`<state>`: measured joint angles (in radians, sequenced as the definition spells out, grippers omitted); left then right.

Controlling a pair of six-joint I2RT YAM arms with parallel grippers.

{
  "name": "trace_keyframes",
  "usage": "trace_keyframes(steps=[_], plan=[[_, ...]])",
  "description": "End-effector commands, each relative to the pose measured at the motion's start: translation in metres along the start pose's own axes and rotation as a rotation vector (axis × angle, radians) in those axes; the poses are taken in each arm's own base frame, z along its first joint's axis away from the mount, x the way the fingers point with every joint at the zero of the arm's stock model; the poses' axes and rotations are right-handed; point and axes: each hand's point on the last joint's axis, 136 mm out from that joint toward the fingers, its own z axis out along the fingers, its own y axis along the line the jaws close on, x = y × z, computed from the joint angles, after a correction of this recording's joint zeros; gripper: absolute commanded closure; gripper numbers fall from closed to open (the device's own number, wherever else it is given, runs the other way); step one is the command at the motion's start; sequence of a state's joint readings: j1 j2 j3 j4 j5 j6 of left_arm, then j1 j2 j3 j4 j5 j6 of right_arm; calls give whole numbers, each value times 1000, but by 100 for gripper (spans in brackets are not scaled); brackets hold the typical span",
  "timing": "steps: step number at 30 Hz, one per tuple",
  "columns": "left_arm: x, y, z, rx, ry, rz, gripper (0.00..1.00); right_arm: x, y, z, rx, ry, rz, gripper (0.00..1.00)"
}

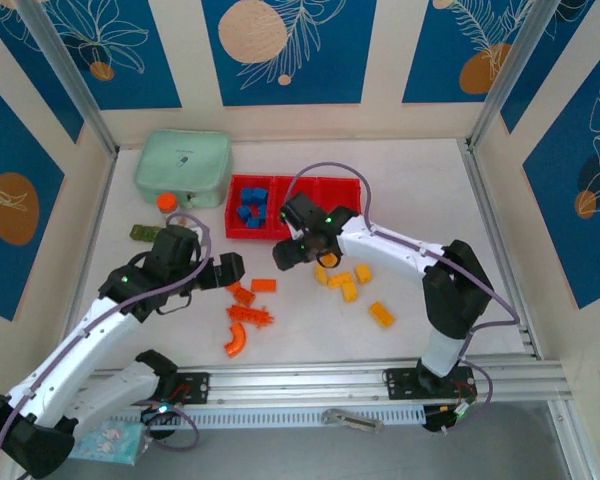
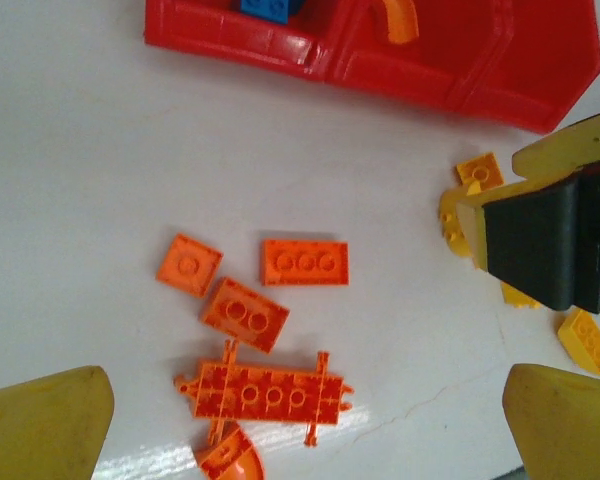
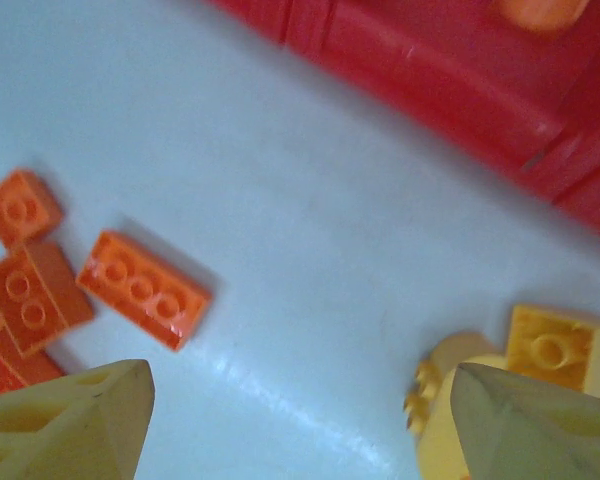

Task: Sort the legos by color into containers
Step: Pick up the lego from the bottom-center of the table.

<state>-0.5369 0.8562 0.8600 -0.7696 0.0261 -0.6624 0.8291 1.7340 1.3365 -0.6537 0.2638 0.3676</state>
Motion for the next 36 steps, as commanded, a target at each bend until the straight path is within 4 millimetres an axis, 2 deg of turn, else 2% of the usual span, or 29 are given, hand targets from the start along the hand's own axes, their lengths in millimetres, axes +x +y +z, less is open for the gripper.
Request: trace_keyframes(steps=[1,7,10,21,29,36], plan=[[19,10,-1,-11,56,-40,1,17,22,-2,-49,13,-27,20],[30,22,-4,-46,66,-61,1,55,54,14,-85,62,-97,17],[36,26,-3,-48,75,-76,1,68,60,23,-62,96,-103,16],[40,40,-7,-93,40,-109,1,98,113,46,-191,126,-269,16],[38,48,-17,-133,16,-105,1,95,129,59,-199,102,-356,16],[35,54,-26,-163,-10,-101,1,81,127,74,-131,87,-434,15]])
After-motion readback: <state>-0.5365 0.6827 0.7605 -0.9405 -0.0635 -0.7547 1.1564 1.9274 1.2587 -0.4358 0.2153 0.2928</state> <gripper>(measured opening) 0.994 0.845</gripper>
